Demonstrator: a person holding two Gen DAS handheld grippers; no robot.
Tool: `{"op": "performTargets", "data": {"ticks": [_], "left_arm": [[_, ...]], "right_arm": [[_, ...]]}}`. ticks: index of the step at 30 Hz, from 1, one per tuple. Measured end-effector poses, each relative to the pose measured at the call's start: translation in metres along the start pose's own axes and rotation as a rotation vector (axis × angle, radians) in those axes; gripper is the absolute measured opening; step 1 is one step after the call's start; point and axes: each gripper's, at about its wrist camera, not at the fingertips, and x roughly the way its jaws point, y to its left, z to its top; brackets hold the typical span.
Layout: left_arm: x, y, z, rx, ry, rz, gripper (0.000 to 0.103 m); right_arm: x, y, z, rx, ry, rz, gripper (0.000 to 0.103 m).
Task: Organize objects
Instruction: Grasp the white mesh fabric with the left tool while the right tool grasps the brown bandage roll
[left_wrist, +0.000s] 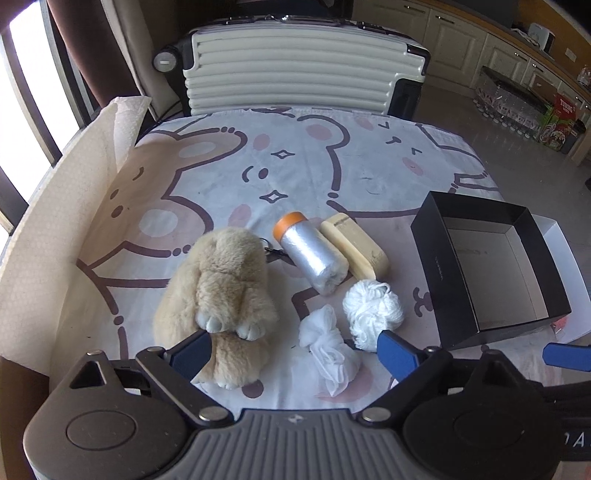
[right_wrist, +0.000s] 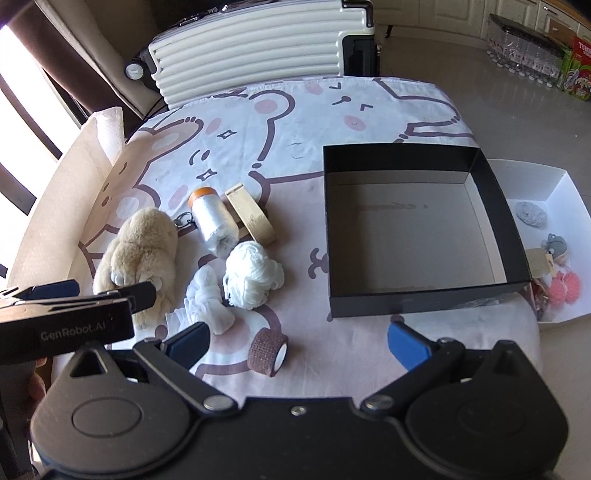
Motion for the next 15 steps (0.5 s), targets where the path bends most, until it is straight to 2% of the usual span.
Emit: {"op": "performTargets", "data": {"ticks": [6,7,10,15], "left_arm": [[0.026,-0.008,0.003,-0.026,0.055,-0.011,0.086],[0.031,-0.008,0.003,-0.027,0.07,-0.012,0.085],[0.042,-0.009,0.002,-0.033,0.101,-0.019,0.082],[0.053,-0.011,0.005,-0.038,0.113,-0.04,0.076]], "right_arm": [[0.005,-0.011,0.0,0.027,0.018,0.007,0.102],[0.008,-0.014,0.0,0.039,0.025,0.006,0.096],[0.021,-0.022,-0.001,0.099,0.073,0.04,0.088],[0.038,-0.026,-0.004,0.159,0.116,0.115,0.079]]}}
